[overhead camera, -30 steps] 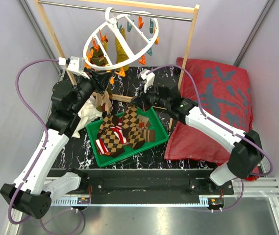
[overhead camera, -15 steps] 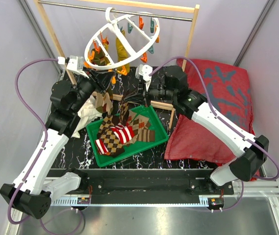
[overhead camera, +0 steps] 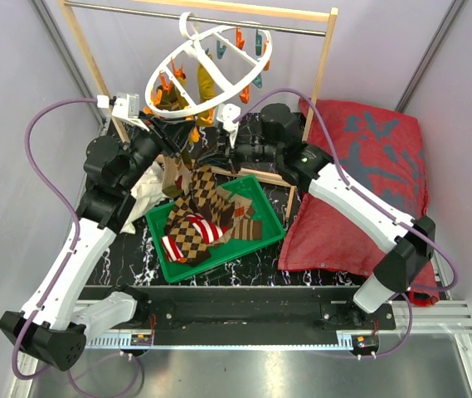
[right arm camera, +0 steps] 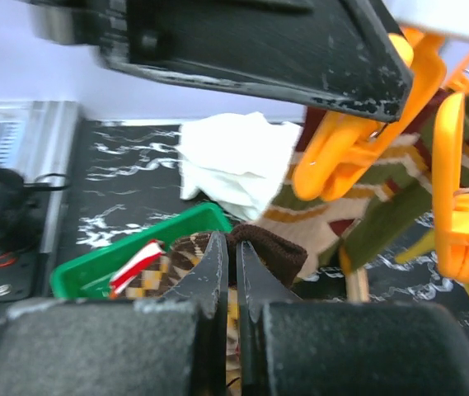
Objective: Clip the socks to the hanger
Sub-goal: Clamp the sock onto the hanger.
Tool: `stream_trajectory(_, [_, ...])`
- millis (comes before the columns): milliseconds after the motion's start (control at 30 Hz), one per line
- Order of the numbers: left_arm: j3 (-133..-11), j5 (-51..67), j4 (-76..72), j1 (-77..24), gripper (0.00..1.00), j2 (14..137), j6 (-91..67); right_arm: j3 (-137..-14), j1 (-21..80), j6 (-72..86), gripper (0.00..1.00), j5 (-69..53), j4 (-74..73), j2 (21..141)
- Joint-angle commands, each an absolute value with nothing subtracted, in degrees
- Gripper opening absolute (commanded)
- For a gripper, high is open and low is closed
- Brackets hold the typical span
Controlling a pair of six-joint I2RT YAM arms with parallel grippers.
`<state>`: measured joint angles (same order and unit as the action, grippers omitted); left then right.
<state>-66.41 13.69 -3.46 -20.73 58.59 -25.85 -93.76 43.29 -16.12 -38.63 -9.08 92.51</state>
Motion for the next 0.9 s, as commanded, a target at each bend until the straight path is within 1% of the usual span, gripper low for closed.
stream_trajectory(0, [-68.82, 12.48, -7.03, -22.49, 0.0, 57.57, -26.98, -94.31, 46.23, -18.98, 0.0, -25.26, -4.05, 92.2])
stream_trajectory(233, [-68.73, 7.65, -5.54, -24.78, 0.0, 57.83, -24.44, -91.23, 47.9, -21.09, 0.0, -19.6, 1.47, 91.14])
stream_trajectory(467, [-68.73, 1.33, -3.43, -26.63, 0.0, 57.83, -20.31, -90.18, 48.6, -22.41, 0.0, -15.74, 3.25, 90.18])
stream_trajectory(867, [-68.82, -3.43, -2.99, -28.39, 0.0, 58.27, -17.23, -88.68, 49.04, -22.5, 0.0, -16.87, 5.19, 87.54])
